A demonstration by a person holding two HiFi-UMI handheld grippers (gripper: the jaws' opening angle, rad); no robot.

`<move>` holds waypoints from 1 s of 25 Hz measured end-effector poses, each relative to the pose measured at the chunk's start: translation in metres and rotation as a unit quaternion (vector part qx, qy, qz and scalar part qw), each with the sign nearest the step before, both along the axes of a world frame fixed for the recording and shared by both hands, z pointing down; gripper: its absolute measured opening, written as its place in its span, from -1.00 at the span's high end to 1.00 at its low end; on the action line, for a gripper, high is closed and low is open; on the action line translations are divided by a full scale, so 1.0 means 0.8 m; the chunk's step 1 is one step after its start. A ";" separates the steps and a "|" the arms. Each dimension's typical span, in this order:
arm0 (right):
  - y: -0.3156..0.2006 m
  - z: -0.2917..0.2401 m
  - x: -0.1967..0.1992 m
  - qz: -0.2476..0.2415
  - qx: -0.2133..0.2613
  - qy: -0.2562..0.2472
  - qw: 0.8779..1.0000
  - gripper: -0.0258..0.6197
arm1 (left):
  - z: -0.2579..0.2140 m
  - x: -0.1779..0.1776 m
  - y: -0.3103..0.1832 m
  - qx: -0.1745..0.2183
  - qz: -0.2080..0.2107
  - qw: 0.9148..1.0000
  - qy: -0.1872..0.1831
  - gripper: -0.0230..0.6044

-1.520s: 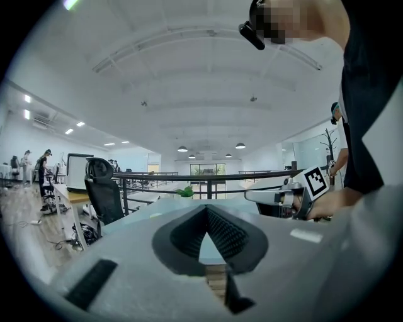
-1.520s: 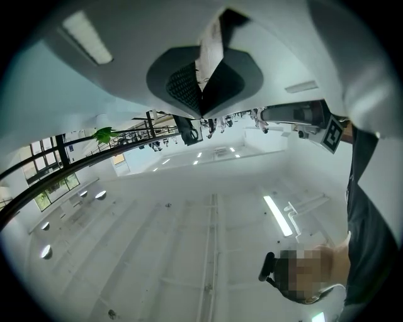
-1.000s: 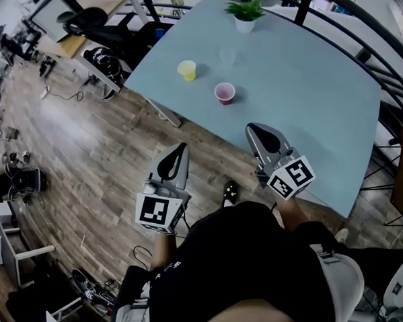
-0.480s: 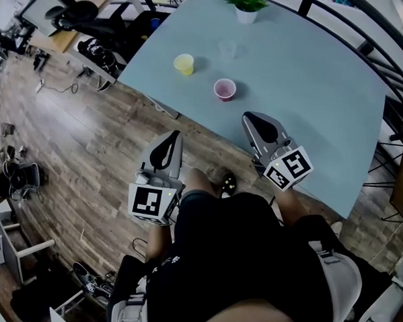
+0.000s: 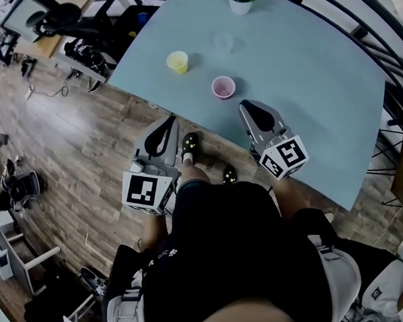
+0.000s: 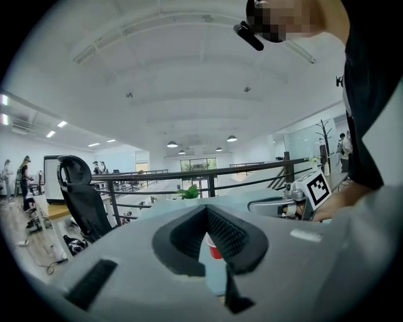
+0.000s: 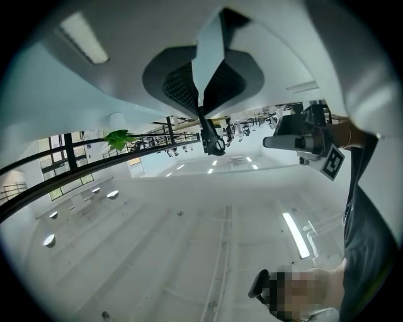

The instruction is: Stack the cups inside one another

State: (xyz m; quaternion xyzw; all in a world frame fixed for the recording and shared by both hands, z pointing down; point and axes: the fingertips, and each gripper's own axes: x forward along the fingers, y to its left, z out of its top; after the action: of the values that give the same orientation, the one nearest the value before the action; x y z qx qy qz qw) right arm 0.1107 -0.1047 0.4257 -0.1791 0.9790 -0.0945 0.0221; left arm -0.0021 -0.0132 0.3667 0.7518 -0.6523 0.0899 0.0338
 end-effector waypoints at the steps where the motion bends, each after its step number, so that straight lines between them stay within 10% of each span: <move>1: -0.002 0.002 -0.003 0.005 -0.001 0.003 1.000 0.86 | -0.002 -0.003 -0.004 -0.003 0.004 1.000 0.001 0.97; 25: -0.072 0.098 -0.091 0.070 -0.036 0.144 0.986 0.05 | -0.009 -0.113 -0.095 -0.023 0.056 0.998 0.002 0.97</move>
State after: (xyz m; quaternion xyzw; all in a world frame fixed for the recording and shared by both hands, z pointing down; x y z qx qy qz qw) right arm 0.0382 -0.1626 0.5038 -0.2601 0.9529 -0.1010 -0.1184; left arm -0.0924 -0.0891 0.3595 0.7865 -0.6068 0.1052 0.0470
